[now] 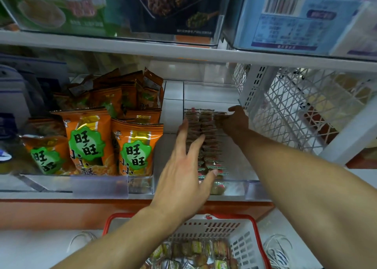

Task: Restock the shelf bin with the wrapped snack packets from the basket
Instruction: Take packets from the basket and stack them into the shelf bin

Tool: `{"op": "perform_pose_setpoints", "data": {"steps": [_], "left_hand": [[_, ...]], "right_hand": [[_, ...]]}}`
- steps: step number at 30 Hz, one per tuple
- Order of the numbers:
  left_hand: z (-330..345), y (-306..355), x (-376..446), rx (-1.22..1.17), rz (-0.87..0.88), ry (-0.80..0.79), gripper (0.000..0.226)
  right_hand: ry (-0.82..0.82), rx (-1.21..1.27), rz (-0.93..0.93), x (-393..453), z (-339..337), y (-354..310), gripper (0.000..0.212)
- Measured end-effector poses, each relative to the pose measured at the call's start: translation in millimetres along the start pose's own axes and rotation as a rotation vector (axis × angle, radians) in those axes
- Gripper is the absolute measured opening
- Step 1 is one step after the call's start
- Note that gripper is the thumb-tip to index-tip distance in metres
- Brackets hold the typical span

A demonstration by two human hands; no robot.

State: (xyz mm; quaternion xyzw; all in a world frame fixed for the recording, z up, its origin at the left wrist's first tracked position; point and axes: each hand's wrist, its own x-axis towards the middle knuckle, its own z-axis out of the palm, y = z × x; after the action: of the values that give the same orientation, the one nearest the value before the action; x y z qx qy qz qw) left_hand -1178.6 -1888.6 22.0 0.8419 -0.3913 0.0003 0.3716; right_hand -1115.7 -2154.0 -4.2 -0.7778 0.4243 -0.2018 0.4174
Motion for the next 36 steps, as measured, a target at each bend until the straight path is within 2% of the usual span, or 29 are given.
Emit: {"op": "perform_pose_setpoints", "data": {"steps": [7, 10, 13, 16, 17, 19, 20, 22, 23, 25, 26, 28, 30, 32, 36], "left_hand": [[-1, -5, 2, 0.001, 0.022, -0.056, 0.078], [-5, -5, 1, 0.009, 0.038, -0.059, 0.079], [-17, 1, -8, -0.029, 0.075, 0.017, 0.068], [-27, 2, -26, -0.102, 0.196, 0.172, 0.032], [-27, 0, -35, -0.115, 0.191, 0.157, 0.025], [-21, -11, -56, -0.077, 0.07, -0.005, 0.019], [-14, -20, -67, -0.008, 0.005, -0.131, 0.02], [2, -47, -94, 0.136, -0.09, -0.423, 0.022], [9, -62, -108, 0.198, -0.13, -0.574, 0.024], [21, -94, -133, 0.329, -0.186, -0.841, 0.031], [26, -108, -144, 0.384, -0.214, -0.941, 0.037], [32, -131, -157, 0.469, -0.284, -1.07, 0.048], [39, -148, -164, 0.495, -0.362, -1.106, 0.057], [51, -160, -170, 0.471, -0.421, -1.096, 0.056], [92, -174, -189, 0.352, -0.541, -1.018, 0.047]], "right_hand": [[-0.05, 0.021, 0.06, 0, -6, -5, 0.054], [-0.083, -0.021, -0.004, -14, -21, -17, 0.057], [0.139, 0.078, -0.268, -59, -35, -50, 0.037], [0.341, 0.335, -0.673, -132, -42, -69, 0.026], [0.372, 0.401, -0.782, -157, -42, -68, 0.024], [0.377, 0.453, -0.941, -205, -32, -47, 0.021], [0.355, 0.442, -0.955, -224, -24, -29, 0.021], [0.245, 0.364, -0.821, -255, -1, 23, 0.021], [0.129, 0.289, -0.685, -267, 11, 53, 0.022], [-0.216, 0.01, -0.319, -285, 32, 118, 0.021], [-0.374, -0.172, -0.146, -291, 39, 153, 0.022], [-0.559, -0.451, 0.07, -302, 44, 217, 0.034], [-0.666, -0.622, 0.093, -311, 46, 256, 0.054], [-0.67, -0.703, 0.004, -316, 55, 272, 0.072], [-0.787, -0.782, -0.331, -310, 90, 269, 0.072]]}}
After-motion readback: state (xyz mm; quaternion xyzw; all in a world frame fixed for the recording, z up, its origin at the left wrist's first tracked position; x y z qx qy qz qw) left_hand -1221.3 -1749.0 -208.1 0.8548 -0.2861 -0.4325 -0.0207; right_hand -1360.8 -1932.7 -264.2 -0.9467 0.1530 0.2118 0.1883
